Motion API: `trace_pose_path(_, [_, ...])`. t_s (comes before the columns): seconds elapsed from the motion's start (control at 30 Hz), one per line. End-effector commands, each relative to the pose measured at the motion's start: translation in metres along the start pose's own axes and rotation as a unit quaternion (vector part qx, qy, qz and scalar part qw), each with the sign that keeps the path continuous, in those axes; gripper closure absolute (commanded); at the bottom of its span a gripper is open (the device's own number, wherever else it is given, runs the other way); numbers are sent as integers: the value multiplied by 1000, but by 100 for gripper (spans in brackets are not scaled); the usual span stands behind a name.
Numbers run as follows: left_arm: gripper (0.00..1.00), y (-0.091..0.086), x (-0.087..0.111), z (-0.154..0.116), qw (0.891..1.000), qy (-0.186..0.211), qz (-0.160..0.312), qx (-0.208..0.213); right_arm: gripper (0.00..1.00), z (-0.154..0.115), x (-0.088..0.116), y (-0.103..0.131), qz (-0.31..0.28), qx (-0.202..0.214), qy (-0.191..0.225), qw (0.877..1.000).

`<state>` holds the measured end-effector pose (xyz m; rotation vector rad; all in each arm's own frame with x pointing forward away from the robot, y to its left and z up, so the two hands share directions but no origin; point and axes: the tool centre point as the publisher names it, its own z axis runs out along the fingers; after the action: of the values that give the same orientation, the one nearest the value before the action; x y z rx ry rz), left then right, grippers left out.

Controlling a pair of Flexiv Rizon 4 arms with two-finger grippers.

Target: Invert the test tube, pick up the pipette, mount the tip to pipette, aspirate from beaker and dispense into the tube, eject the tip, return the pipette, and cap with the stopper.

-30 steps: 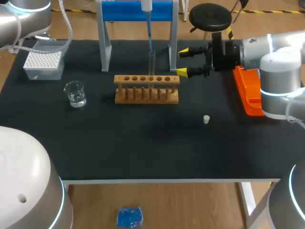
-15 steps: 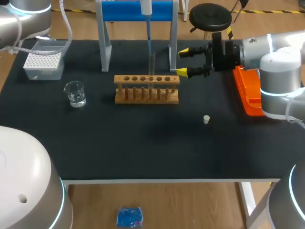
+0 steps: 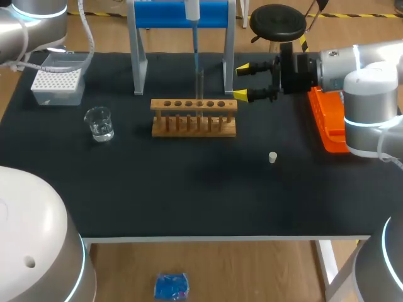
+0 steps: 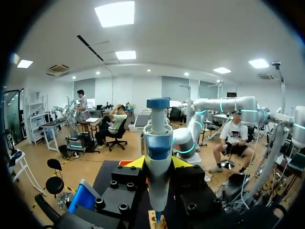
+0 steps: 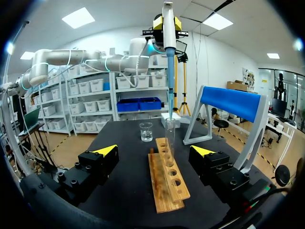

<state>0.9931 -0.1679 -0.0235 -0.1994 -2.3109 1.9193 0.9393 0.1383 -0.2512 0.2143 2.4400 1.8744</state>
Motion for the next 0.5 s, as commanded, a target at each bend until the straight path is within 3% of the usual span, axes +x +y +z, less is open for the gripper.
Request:
trace_pose_path(0.03, [100,1,-2,-1,1000,3,1,2,0,0,0,0,0,1,0,1000])
trace_pose_path(0.5, [100,0,-2,4,1000,11,3,5,0,0,0,0,0,1,0,1000])
